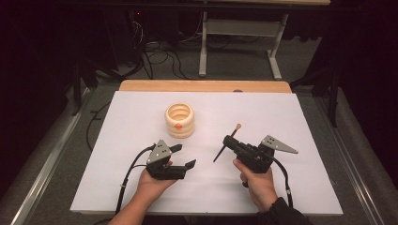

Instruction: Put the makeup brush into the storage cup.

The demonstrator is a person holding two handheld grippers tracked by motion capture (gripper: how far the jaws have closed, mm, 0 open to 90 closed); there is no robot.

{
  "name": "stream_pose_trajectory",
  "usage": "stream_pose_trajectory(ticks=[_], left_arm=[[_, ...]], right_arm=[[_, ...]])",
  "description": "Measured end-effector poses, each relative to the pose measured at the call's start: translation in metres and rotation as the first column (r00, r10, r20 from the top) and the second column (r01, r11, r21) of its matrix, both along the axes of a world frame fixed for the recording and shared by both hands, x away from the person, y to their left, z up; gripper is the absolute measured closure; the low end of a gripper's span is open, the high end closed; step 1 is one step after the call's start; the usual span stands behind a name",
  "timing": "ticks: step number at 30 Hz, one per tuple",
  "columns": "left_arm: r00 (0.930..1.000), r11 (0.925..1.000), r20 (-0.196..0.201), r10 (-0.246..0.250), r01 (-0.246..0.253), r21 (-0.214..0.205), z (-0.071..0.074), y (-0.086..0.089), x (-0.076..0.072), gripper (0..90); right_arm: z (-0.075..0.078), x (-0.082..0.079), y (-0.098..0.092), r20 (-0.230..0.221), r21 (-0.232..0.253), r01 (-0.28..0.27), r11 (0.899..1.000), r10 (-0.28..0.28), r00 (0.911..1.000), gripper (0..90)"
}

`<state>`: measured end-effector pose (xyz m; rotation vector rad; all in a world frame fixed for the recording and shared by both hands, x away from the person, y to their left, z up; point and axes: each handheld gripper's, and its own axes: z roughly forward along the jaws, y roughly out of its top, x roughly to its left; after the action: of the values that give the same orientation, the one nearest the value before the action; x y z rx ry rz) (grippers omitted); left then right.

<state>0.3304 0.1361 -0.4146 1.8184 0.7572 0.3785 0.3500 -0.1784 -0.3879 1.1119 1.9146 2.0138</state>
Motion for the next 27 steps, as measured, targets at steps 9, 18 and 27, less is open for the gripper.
stream_pose_trajectory(ticks=[9,18,27], left_arm=[[0.9997,1.0000,-0.023,0.003,-0.003,-0.009,-0.004,0.000,0.001,19.6],[0.9995,0.9999,-0.029,0.011,-0.011,-0.005,-0.005,0.000,0.001,17.4],[0.9994,0.9998,-0.026,0.021,-0.021,-0.004,-0.004,0.000,0.001,16.0]], right_arm=[[0.004,-0.002,-0.012,0.040,-0.050,0.028,0.998,-0.026,0.9988,85.2],[0.004,-0.005,-0.028,0.074,-0.107,0.075,0.991,-0.067,0.9950,85.2],[0.004,-0.011,-0.025,0.127,-0.195,0.097,0.976,-0.073,0.9892,85.1]])
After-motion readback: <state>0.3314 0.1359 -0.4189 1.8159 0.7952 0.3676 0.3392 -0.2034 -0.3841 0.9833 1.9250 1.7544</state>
